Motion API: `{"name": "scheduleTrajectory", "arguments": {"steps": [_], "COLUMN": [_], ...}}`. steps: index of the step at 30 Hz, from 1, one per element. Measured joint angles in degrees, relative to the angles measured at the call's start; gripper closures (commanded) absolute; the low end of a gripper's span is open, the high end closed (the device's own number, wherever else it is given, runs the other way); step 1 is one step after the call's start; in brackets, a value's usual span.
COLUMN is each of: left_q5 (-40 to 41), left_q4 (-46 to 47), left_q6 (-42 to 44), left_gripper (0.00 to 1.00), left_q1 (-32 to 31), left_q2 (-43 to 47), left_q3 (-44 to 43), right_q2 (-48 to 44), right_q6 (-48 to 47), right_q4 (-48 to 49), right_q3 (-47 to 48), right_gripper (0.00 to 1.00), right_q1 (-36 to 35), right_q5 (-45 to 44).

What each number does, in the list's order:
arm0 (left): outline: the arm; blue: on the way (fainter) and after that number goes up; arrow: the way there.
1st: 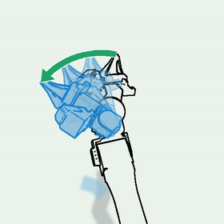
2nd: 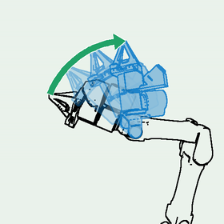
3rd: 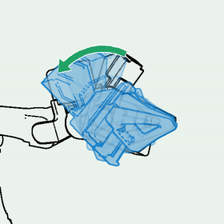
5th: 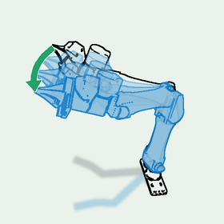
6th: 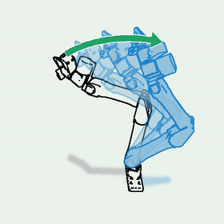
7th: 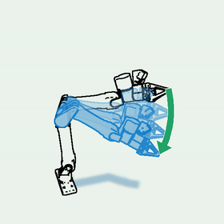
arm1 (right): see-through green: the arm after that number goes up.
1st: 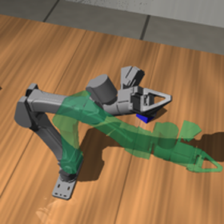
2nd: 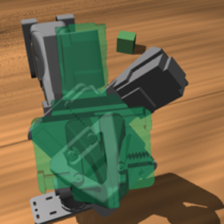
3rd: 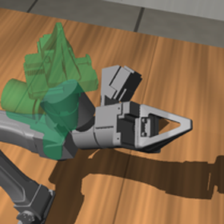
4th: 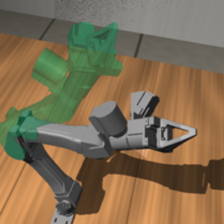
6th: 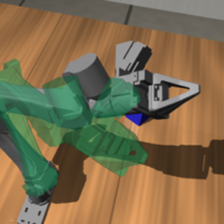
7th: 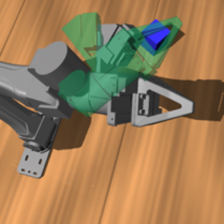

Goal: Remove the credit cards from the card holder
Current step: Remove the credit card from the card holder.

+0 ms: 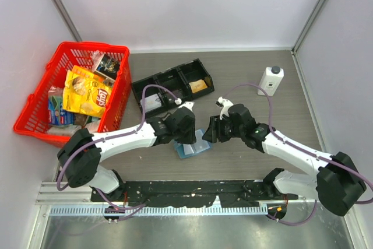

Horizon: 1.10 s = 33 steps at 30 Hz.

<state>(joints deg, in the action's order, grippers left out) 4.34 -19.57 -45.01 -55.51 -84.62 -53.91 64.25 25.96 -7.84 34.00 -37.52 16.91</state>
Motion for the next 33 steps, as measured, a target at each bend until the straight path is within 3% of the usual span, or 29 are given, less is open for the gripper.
{"name": "scheduleTrajectory", "arguments": {"steps": [7,18,33], "left_q5": [1.2,2.2,2.1], "left_q4": [1.1,4.2,7.6], "left_q6": [-1.8,-6.3,-8.0], "left_gripper": [0.85,0.86,0.88], "left_q1": [0.0,0.0,0.0], "left_q2": [-1.7,-1.6,-1.0], "left_q3": [4.1,11.0,12.8], "right_q2": [4.0,10.4,14.2], "right_q6": [1.4,2.5,3.3], "right_q4": [1.8,4.9,8.4], "right_q3": [-0.5,-1.2,-1.2], "right_gripper": [0.50,0.55,0.60], "right_q1": [-1.2,-2.4,-3.3], "right_q5": [-2.1,-2.7,-2.2]}}
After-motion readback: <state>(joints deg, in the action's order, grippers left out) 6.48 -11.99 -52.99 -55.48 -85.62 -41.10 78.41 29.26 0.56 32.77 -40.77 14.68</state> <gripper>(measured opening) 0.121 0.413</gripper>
